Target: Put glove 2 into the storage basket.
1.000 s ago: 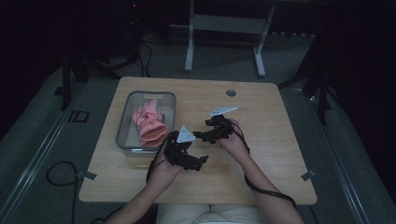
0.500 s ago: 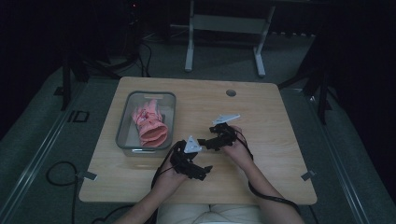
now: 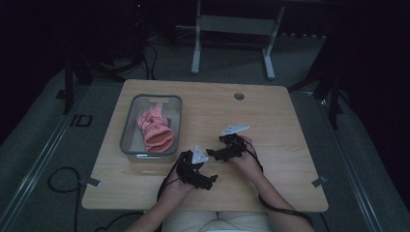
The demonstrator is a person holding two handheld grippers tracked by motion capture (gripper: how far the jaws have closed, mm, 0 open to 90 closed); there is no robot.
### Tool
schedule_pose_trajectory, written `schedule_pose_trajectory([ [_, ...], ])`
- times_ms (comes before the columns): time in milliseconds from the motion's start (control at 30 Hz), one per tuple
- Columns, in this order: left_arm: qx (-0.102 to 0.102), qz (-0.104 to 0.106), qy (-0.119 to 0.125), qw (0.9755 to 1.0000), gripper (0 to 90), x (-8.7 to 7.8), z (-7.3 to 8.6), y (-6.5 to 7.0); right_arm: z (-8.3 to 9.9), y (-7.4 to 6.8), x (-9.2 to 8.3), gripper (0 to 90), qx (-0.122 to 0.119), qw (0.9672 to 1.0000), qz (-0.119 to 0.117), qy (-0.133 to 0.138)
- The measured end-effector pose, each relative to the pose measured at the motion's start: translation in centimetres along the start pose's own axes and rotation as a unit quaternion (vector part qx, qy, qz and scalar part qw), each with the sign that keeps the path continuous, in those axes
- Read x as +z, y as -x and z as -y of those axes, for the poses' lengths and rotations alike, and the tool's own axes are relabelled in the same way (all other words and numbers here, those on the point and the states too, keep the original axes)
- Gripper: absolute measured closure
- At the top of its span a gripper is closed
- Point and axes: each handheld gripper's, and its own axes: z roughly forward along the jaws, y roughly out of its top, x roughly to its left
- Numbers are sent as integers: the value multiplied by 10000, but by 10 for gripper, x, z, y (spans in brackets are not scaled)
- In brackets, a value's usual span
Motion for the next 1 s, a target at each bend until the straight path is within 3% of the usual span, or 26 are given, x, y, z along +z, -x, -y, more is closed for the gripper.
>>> schedule_pose_trajectory([
  [400, 41, -221, -46, 9997, 12, 9, 10, 1, 13, 3, 3, 140, -46, 9999, 140, 86],
  [600, -104, -386, -94, 9992, 12, 11, 14, -3, 18, 5, 3, 140, -62, 9997, 230, 93],
  [667, -46, -452, -152, 9989, 12, 12, 15, -3, 20, 6, 3, 140, -73, 9996, 268, 106],
  [1000, -11, -422, -167, 9990, 12, 14, 19, -2, 23, 9, 1, 141, -56, 9993, 364, 109],
])
